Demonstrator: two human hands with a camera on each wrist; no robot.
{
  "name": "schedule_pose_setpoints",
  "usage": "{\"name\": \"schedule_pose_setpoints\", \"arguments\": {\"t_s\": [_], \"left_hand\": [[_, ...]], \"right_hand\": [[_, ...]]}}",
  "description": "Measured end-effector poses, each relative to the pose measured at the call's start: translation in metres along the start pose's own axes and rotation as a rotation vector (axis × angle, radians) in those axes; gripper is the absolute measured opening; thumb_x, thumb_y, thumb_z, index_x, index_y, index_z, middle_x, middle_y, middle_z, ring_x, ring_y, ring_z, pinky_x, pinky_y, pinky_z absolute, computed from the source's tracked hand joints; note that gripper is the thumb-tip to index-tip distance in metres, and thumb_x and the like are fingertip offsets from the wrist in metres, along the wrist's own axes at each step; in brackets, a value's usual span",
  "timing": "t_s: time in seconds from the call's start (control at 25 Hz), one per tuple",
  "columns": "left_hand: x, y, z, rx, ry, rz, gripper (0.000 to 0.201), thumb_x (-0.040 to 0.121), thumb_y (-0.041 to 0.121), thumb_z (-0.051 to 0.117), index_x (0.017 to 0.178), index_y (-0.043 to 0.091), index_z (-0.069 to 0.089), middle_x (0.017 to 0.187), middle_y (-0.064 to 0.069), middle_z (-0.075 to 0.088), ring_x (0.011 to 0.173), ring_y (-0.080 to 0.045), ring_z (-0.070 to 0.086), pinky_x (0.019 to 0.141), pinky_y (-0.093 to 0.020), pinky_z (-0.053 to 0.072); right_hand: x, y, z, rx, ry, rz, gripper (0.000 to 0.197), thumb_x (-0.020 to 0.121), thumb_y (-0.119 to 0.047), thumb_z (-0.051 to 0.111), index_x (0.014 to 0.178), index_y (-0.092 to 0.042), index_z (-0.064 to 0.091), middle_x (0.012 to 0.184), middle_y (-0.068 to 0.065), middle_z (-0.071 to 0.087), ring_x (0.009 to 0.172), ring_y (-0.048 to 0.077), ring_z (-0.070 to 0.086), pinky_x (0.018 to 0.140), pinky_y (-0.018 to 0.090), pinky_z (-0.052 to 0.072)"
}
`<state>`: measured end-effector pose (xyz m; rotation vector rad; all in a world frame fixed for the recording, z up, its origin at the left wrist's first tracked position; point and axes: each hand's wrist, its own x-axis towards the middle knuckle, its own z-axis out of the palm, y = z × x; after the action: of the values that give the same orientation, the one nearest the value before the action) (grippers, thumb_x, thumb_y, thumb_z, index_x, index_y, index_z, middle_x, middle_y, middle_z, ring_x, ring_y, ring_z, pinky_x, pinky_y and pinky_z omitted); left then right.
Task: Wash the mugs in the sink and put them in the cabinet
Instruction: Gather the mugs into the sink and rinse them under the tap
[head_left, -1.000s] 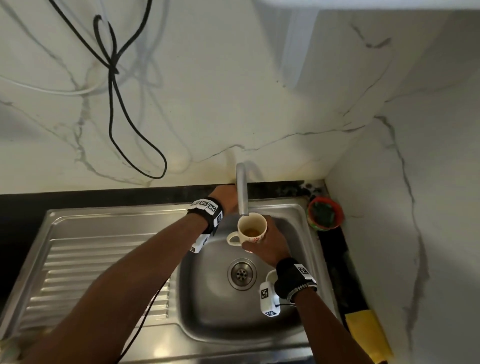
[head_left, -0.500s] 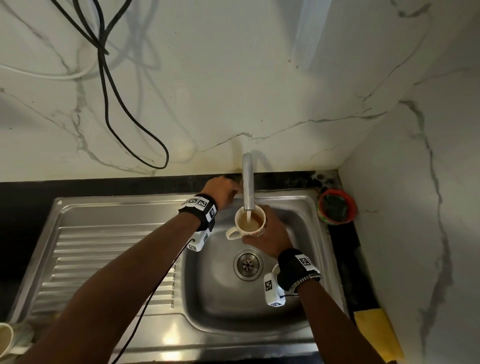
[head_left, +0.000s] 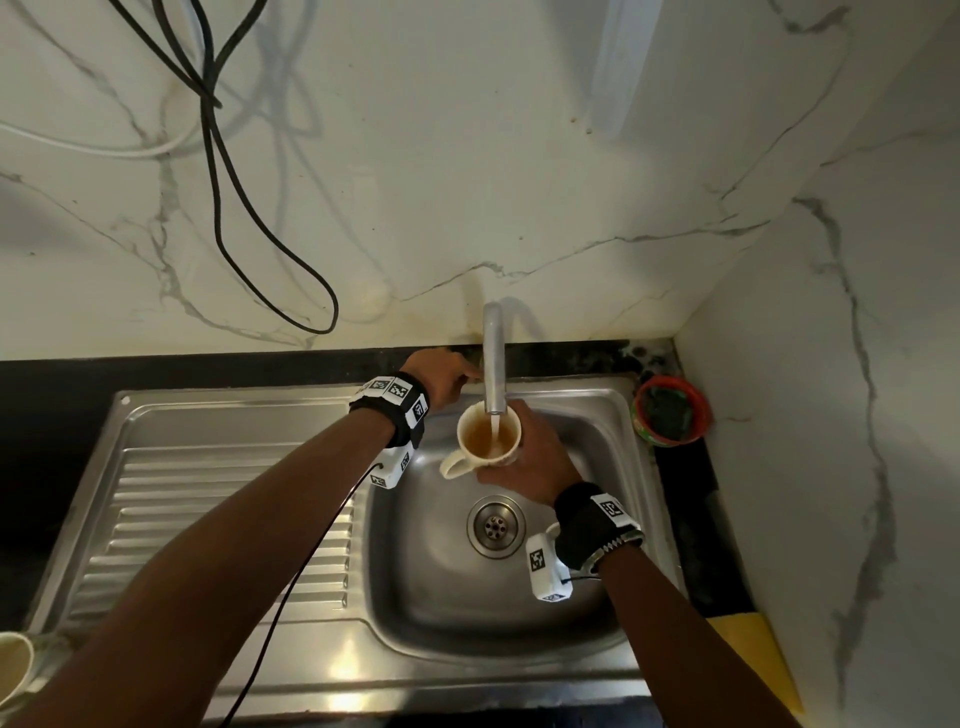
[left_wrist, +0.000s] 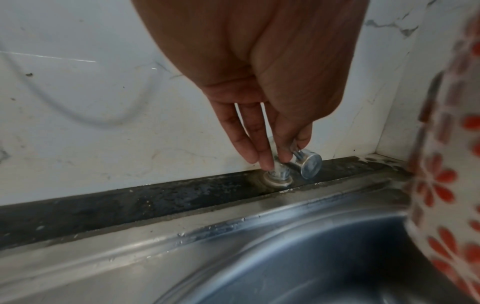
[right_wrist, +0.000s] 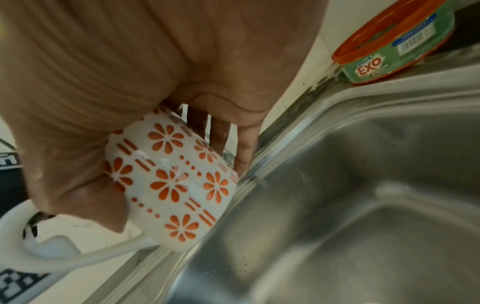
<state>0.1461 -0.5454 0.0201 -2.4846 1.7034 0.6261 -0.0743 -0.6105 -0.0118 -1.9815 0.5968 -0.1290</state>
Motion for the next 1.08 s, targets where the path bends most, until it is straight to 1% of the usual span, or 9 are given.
{"name": "schedule_pose_setpoints", "arguments": {"t_s": [0.12,0.2,0.32,0.52,0.64,0.72,0.8,0.92,1.08], "left_hand": [[0.0,-0.002,0.0,0.017,-0.028,0.011,0.049,0.097,0.012,0.055,0.14,0.035,0.062,0.121,-0.003,0.073,0.112,-0.031,0.066,0.092,-0.036,0.052],[0.001,-0.003,0.0,0.02,-0.041,0.017,0.047,0.098,0.014,0.056,0.14,0.035,0.061,0.12,-0.004,0.073,0.112,-0.031,0.065,0.094,-0.037,0.052],[0.002,-0.004,-0.002,-0.001,-0.056,0.015,0.045,0.1,0.014,0.056,0.139,0.035,0.062,0.119,-0.004,0.072,0.112,-0.031,0.065,0.095,-0.038,0.052],[0.002,-0.009,0.001,-0.051,-0.076,0.029,0.033,0.104,0.033,0.055,0.135,0.037,0.064,0.116,-0.003,0.074,0.109,-0.032,0.066,0.096,-0.04,0.051],[0.002,-0.01,0.003,-0.052,-0.072,0.027,0.036,0.105,0.032,0.052,0.14,0.037,0.06,0.12,-0.006,0.072,0.112,-0.032,0.064,0.094,-0.035,0.048],[0.002,-0.011,0.007,-0.051,-0.053,0.036,0.038,0.106,0.032,0.049,0.143,0.037,0.057,0.123,-0.007,0.072,0.114,-0.033,0.064,0.096,-0.036,0.047],[0.002,-0.01,0.009,-0.048,-0.044,0.034,0.039,0.106,0.03,0.049,0.143,0.039,0.057,0.124,-0.005,0.072,0.115,-0.032,0.065,0.096,-0.036,0.047],[0.003,-0.007,0.007,-0.029,-0.038,0.037,0.038,0.107,0.033,0.048,0.143,0.039,0.058,0.121,-0.005,0.073,0.112,-0.032,0.065,0.093,-0.036,0.047],[0.001,-0.005,0.003,-0.004,-0.059,0.051,0.039,0.106,0.042,0.047,0.143,0.038,0.057,0.124,-0.007,0.072,0.114,-0.034,0.065,0.095,-0.038,0.048]], "right_hand": [[-0.003,0.004,0.003,0.021,0.015,-0.004,0.076,0.058,-0.028,0.099,0.121,-0.033,0.056,0.114,-0.015,0.067,0.102,0.001,0.065,0.087,0.029,0.057],[0.0,0.002,0.003,0.04,0.056,0.016,0.078,0.057,-0.024,0.099,0.122,-0.032,0.056,0.114,-0.014,0.067,0.102,0.0,0.065,0.083,0.024,0.055],[0.003,0.0,0.002,0.014,-0.017,-0.027,0.076,0.061,-0.022,0.098,0.122,-0.034,0.054,0.112,-0.016,0.067,0.103,-0.004,0.064,0.082,0.01,0.049],[0.007,-0.004,0.007,0.093,0.068,0.027,0.078,0.06,-0.026,0.098,0.121,-0.04,0.053,0.114,-0.016,0.067,0.103,-0.003,0.065,0.087,0.023,0.055],[0.0,-0.008,0.009,0.178,0.008,0.037,0.062,0.068,-0.012,0.096,0.109,-0.037,0.058,0.103,-0.015,0.069,0.096,-0.011,0.065,0.079,0.009,0.05],[-0.007,-0.001,0.011,0.408,-0.023,0.157,0.053,0.075,-0.007,0.091,0.115,-0.03,0.066,0.101,-0.008,0.075,0.097,-0.001,0.071,0.077,0.014,0.053],[-0.012,0.009,0.02,0.662,-0.026,0.397,0.043,0.085,-0.013,0.083,0.124,-0.021,0.068,0.104,-0.002,0.078,0.098,0.017,0.075,0.071,0.023,0.058],[-0.015,0.024,0.037,0.959,-0.094,0.803,0.05,0.089,-0.047,0.074,0.127,-0.016,0.066,0.121,0.013,0.073,0.104,0.029,0.072,0.074,0.04,0.062],[-0.012,0.035,0.046,1.143,-0.106,0.93,0.065,0.085,-0.06,0.074,0.129,-0.012,0.067,0.116,0.018,0.071,0.095,0.034,0.07,0.071,0.045,0.061]]}}
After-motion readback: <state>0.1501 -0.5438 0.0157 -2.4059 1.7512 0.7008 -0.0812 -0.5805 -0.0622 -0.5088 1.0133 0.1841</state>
